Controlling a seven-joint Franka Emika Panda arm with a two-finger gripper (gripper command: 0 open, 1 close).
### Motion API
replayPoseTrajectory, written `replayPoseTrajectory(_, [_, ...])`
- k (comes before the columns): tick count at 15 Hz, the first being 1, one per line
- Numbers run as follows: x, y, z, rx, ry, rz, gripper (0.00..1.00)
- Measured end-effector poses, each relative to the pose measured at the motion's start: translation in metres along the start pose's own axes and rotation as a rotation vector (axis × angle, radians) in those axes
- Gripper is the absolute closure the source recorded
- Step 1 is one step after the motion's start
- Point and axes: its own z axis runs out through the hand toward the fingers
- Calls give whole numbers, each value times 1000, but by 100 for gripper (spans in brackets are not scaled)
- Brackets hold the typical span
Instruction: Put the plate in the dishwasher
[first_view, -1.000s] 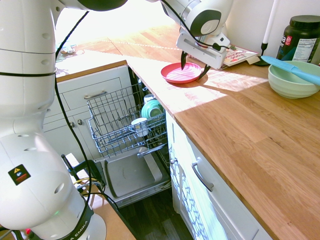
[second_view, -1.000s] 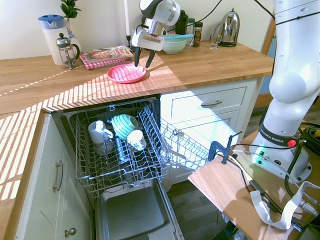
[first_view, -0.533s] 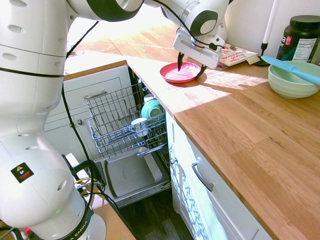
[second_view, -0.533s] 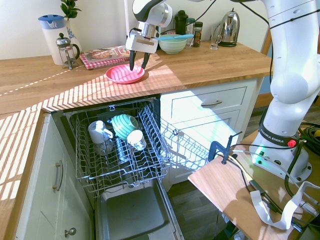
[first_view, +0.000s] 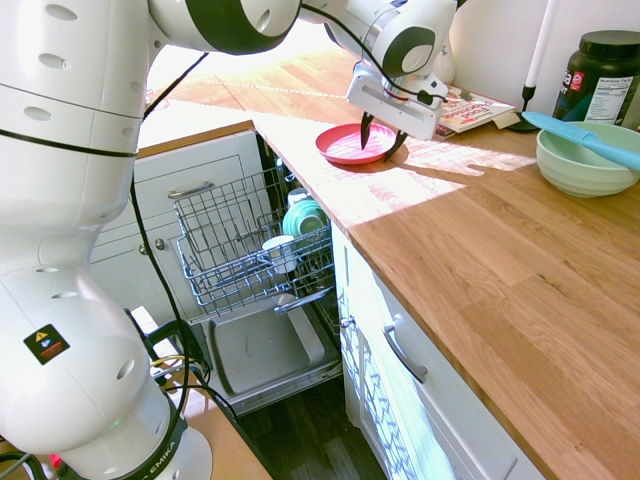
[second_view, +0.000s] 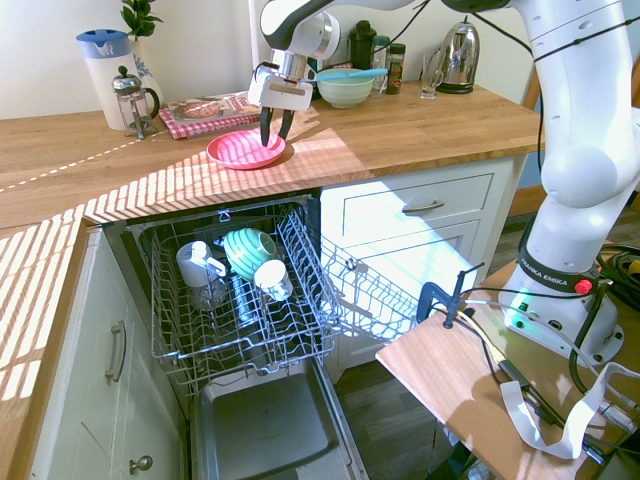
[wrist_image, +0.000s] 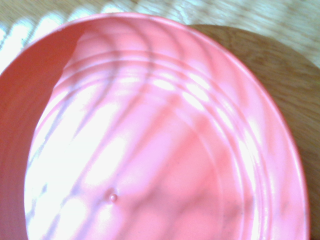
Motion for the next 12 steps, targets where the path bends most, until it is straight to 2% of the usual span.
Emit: replayPoseTrajectory(12, [-3,-11,5,7,0,22,100])
